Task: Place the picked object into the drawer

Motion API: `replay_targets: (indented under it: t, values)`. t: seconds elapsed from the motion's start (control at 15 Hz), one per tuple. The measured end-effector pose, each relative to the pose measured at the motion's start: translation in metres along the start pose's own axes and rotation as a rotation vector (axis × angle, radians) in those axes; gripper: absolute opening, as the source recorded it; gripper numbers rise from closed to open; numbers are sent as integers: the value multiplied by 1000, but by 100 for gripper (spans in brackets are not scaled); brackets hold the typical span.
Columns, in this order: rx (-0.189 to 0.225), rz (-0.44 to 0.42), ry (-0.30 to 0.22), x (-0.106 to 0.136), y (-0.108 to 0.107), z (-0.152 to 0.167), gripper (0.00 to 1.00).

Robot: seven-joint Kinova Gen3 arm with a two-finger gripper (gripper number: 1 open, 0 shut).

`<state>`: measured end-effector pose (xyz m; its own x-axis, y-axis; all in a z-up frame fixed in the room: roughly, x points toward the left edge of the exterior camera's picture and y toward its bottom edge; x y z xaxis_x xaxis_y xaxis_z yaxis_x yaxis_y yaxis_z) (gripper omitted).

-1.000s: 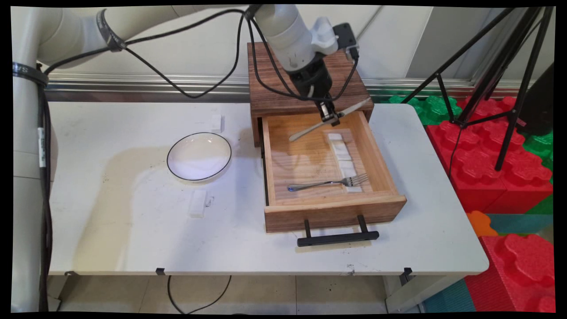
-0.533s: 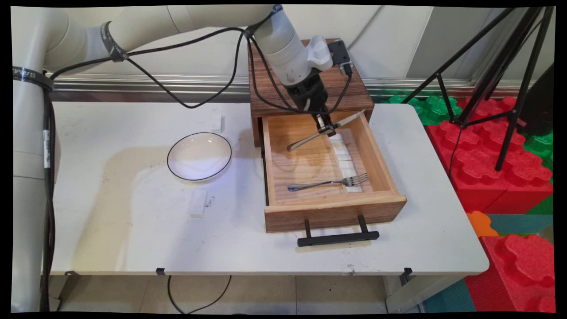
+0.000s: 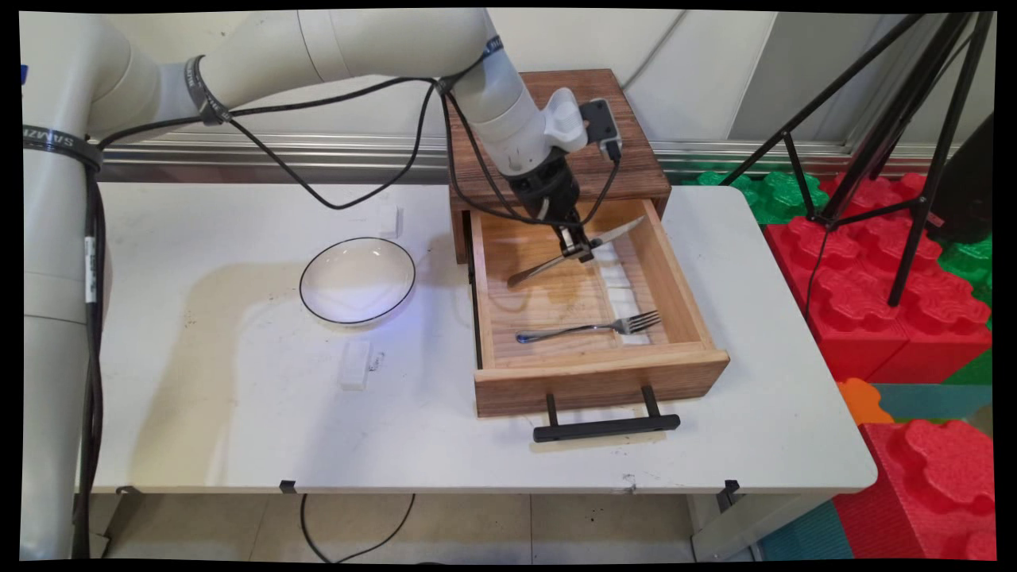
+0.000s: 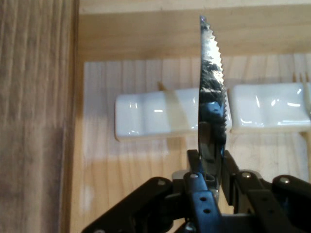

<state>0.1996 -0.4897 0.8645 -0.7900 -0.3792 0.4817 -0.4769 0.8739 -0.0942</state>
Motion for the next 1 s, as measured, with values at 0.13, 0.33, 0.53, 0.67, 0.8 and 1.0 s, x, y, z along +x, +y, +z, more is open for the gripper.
replay_targets:
  t: [0.13, 0.33, 0.53, 0.67, 0.8, 1.0]
  values:
    - [-3, -1, -5, -3, 0, 5, 0]
    - [-3, -3, -8, -7, 0, 13, 0]
    - [-2, -8, -9, -9, -1, 22, 0]
    - [1, -14, -10, -10, -1, 27, 0]
    - [4, -19, -11, -11, -1, 31, 0]
    - [9, -23, -9, -12, -2, 38, 100]
